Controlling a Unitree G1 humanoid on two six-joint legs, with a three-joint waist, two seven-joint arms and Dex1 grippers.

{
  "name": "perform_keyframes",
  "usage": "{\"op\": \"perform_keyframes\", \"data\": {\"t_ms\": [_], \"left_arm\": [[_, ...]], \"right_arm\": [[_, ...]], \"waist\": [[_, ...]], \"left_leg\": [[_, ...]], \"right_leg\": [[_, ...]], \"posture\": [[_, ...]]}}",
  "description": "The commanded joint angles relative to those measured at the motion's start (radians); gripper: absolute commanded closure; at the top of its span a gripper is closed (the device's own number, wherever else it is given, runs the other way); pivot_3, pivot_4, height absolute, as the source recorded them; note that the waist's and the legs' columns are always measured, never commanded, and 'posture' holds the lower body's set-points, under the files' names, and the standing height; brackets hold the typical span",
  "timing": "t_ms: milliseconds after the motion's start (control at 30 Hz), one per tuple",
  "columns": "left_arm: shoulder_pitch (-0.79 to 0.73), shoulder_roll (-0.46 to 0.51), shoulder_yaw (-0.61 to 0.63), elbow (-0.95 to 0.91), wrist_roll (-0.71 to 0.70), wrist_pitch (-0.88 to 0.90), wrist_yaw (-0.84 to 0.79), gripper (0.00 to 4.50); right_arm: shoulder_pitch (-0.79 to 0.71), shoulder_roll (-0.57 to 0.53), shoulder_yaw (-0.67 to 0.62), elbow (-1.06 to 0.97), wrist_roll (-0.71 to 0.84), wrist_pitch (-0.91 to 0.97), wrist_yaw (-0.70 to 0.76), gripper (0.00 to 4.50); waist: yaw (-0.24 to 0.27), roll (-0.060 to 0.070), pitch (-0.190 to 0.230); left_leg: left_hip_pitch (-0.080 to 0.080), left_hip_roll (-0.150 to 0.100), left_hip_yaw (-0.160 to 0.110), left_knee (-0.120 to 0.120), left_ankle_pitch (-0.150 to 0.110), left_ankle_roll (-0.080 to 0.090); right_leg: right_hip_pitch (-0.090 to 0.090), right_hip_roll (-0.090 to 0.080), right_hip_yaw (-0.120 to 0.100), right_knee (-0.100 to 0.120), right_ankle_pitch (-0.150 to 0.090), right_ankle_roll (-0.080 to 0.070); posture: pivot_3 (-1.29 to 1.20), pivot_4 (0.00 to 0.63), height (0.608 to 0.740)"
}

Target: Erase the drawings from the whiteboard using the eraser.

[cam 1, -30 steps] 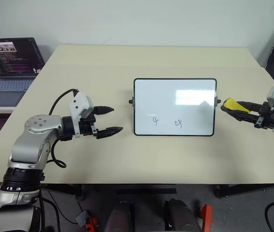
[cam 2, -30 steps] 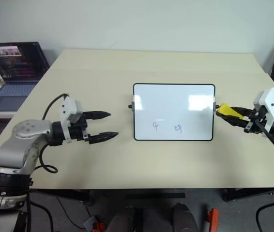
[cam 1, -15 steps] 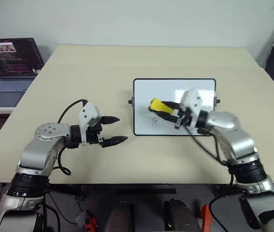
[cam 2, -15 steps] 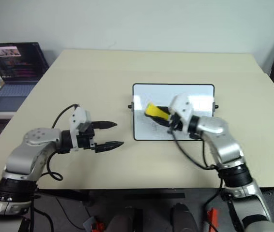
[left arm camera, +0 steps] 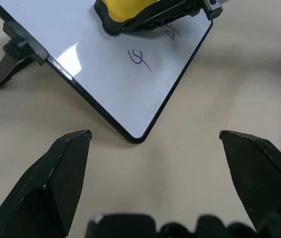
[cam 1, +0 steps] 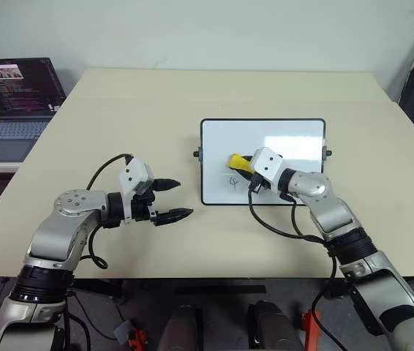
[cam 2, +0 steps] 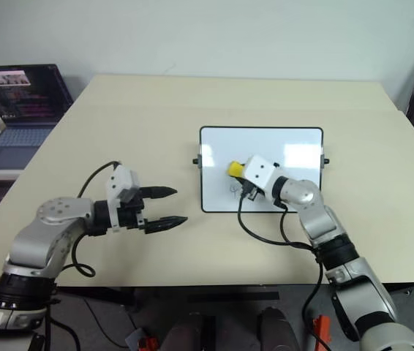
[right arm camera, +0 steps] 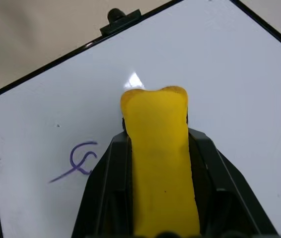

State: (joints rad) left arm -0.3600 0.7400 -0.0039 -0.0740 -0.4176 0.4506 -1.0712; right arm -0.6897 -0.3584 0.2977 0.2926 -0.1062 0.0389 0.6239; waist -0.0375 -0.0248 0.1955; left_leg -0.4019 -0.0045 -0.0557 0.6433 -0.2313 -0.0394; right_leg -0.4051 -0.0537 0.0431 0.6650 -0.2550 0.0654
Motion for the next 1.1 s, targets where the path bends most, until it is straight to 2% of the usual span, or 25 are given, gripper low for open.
{"op": "perform_keyframes", "data": {"t_ms": [33,267,400,467,633,867,967,1100], "left_arm": [[-0.013,0.002,0.023,-0.038,-0.011,-0.004,0.006,0.0],[-0.005,0.009,0.028,-0.04,-0.013,-0.002,0.012,0.0],[-0.007,0.01,0.027,-0.039,-0.012,-0.002,0.013,0.0],[-0.011,0.01,0.026,-0.035,-0.01,-0.004,0.012,0.0],[-0.033,0.001,0.013,-0.014,-0.001,-0.013,0.008,0.0],[-0.039,-0.01,0.004,-0.006,0.004,-0.016,0.009,0.0],[-0.039,-0.011,0.006,-0.007,0.002,-0.013,0.008,0.0],[-0.043,-0.009,0.006,-0.005,0.003,-0.012,0.006,0.0]], "right_arm": [[0.006,0.003,0.028,0.027,-0.02,-0.021,0.041,3.41],[0.114,-0.011,0.103,-0.046,-0.007,0.048,0.186,3.41],[0.134,-0.017,0.099,-0.07,-0.007,0.067,0.199,3.41],[0.113,-0.017,0.073,-0.049,-0.017,0.055,0.157,3.41],[-0.008,-0.007,-0.006,0.086,-0.065,0.008,-0.058,3.41],[0.005,-0.009,-0.008,0.118,-0.079,-0.018,-0.076,3.41],[0.033,-0.007,0.016,0.083,-0.065,-0.009,-0.02,3.41],[0.104,-0.033,0.077,-0.01,-0.046,0.035,0.133,3.41]], "waist": [[-0.003,0.0,0.0],[-0.004,-0.001,-0.001],[-0.004,-0.001,-0.001],[-0.004,-0.001,-0.001],[-0.004,-0.001,-0.001],[-0.002,-0.004,-0.003],[-0.002,-0.004,-0.003],[-0.003,-0.004,-0.003]], "left_leg": [[0.0,0.0,0.0,0.0,0.0,0.0],[0.002,0.0,0.0,0.001,0.0,0.0],[0.002,0.0,0.0,0.001,0.0,0.0],[0.002,0.0,-0.001,0.001,0.0,0.0],[0.002,0.0,0.0,0.002,0.002,0.0],[0.004,0.0,-0.001,0.002,0.003,0.002],[0.005,0.0,-0.002,0.001,0.003,0.002],[0.006,0.0,-0.002,0.001,0.003,0.002]], "right_leg": [[0.0,0.0,0.0,0.0,0.0,0.0],[0.002,0.0,0.0,0.001,0.0,0.0],[0.002,0.0,0.0,0.001,0.0,0.0],[0.002,0.0,0.0,0.001,0.0,0.0],[0.002,0.0,0.0,0.001,0.003,-0.001],[0.006,0.001,-0.001,-0.001,0.005,-0.002],[0.006,0.001,-0.001,-0.001,0.005,-0.002],[0.007,0.001,-0.001,-0.001,0.004,-0.002]], "posture": [[0.0,0.15,0.74],[0.0,0.15,0.74],[0.0,0.15,0.74],[0.0,0.15,0.74],[0.0,0.15,0.74],[0.0,0.15,0.74],[0.0,0.15,0.74],[0.0,0.15,0.74]]}}
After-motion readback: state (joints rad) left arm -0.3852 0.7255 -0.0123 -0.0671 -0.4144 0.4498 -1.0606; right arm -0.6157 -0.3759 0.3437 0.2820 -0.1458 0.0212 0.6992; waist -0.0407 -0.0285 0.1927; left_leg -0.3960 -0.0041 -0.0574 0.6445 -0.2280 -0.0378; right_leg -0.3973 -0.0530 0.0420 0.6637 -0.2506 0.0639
